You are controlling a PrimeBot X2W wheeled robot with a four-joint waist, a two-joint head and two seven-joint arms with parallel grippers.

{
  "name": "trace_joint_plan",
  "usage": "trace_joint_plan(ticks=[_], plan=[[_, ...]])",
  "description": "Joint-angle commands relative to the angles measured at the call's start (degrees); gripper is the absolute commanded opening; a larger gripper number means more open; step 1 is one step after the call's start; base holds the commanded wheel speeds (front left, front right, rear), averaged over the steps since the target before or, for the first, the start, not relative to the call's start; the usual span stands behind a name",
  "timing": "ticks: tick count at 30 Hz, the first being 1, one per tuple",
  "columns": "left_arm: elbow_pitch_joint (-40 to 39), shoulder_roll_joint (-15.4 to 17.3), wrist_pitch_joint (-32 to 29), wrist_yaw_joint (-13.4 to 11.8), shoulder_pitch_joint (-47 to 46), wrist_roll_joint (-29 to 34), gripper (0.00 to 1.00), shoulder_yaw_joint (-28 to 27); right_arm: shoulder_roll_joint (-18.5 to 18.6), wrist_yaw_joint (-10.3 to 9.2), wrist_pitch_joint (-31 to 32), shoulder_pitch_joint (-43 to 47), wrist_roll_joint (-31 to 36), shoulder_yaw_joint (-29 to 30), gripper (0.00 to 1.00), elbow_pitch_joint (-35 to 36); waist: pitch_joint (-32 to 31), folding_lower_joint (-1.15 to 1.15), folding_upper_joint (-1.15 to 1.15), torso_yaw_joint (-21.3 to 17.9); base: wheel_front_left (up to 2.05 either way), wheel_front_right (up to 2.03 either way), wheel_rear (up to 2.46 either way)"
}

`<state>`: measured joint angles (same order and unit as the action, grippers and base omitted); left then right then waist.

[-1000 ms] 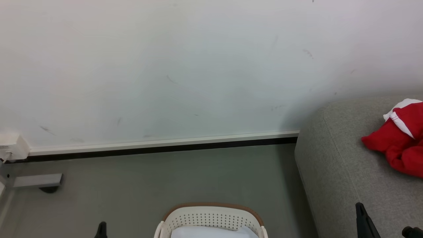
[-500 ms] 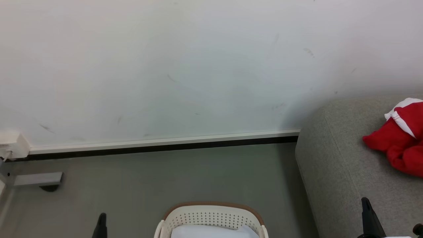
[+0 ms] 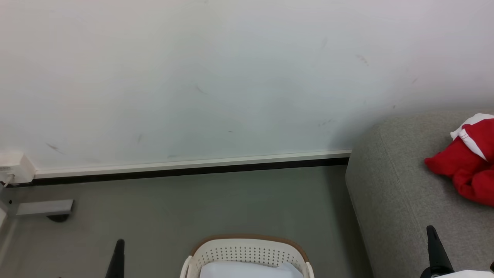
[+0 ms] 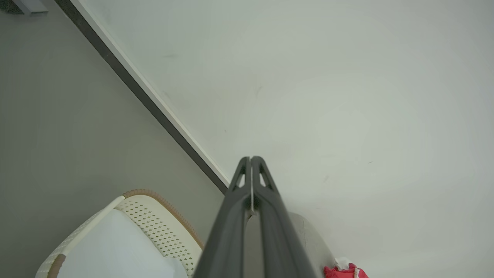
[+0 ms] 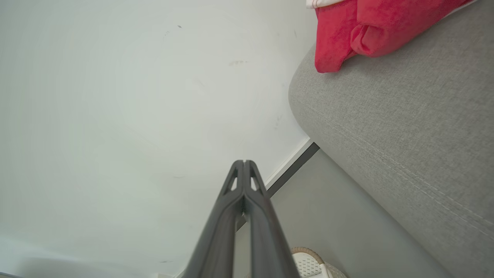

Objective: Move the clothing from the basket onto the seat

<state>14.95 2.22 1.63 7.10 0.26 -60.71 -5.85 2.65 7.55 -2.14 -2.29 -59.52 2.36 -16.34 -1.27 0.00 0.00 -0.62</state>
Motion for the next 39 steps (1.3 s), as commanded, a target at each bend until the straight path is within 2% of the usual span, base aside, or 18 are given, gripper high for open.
trace_joint_plan(ticks=[1, 39], plan=[[-0.6, 0.5, -0.4, 0.3, -1.2, -2.1, 0.00, -0.3, 0.5, -0.06, 0.5, -1.5, -2.1, 0.4, 0.00, 0.9, 0.0, 0.00, 0.00, 0.0, 0.00, 0.00, 0.00], [-0.8, 0.8, -5.6, 0.5, -4.9, -21.5, 0.00, -0.6, 0.6, -0.09, 5.7, -3.3, -22.3, 2.8, 0.00, 1.9, 0.9, 0.00, 0.00, 0.4, 0.00, 0.00, 0.00]])
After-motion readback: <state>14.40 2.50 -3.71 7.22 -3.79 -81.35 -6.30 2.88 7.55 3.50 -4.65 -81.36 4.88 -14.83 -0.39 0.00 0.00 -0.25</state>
